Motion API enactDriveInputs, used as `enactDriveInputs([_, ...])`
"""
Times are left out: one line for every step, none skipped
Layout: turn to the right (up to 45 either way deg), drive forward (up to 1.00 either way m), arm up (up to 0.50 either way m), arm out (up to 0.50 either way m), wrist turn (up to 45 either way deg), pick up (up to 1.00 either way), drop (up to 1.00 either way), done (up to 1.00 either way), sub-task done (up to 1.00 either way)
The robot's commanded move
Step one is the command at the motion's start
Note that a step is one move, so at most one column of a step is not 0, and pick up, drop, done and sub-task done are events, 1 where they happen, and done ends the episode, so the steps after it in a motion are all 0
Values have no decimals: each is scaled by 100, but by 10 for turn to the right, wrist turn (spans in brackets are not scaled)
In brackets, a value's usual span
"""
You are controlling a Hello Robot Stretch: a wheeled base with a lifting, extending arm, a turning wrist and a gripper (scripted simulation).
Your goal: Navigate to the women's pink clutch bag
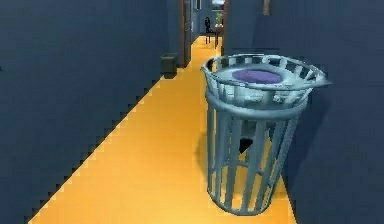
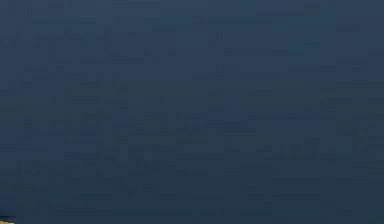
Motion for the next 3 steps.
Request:
enactDriveInputs([270, 0, 0, 0, 0, 0, 0, 0, 0])
enactDriveInputs([0, 45, 0, 0, 0, 0, 0, 0, 0])
enactDriveInputs([-450, 0, 0, 0, 0, 0, 0, 0, 0])
